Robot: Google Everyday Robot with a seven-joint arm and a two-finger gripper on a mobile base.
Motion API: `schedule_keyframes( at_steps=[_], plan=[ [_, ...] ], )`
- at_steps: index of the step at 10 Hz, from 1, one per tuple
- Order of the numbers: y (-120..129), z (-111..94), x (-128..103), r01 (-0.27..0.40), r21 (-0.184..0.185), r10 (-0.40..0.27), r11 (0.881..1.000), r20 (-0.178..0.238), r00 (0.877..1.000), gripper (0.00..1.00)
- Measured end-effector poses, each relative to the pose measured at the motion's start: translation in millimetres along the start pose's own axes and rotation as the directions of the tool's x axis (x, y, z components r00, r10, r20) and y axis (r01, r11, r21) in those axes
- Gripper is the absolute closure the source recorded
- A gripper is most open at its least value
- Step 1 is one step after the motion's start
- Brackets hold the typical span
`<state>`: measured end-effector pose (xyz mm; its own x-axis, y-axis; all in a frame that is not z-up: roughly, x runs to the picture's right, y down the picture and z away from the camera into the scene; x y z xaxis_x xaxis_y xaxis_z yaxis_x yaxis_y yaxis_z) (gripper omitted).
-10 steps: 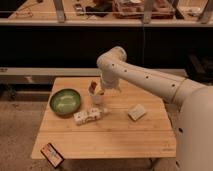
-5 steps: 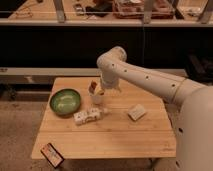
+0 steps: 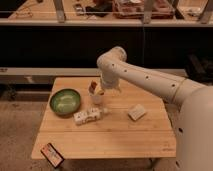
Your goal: Drag the ceramic bowl in a circle
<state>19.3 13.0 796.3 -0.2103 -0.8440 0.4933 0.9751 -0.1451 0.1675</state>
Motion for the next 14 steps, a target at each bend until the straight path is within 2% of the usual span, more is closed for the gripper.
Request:
schedule_keyframes(
  at_steps=[4,6,7,8,9,14],
  plan=[
    [-1,-1,2,0.000,0.007,0.000,1.000,-0.002,1.000,0.20],
    [-49,-21,24,0.007,0.124,-0.003,0.992,-0.030,1.000,0.20],
    [-80,-36,38,0.005,0.194,0.005,0.981,-0.047,0.999,0.20],
    [-99,-47,49,-0.017,0.241,0.031,0.970,-0.057,0.998,0.20],
    [-109,-53,54,-0.026,0.261,0.044,0.965,-0.061,0.997,0.20],
    [-114,-52,49,-0.039,0.267,0.054,0.963,-0.046,0.997,0.20]
  ],
)
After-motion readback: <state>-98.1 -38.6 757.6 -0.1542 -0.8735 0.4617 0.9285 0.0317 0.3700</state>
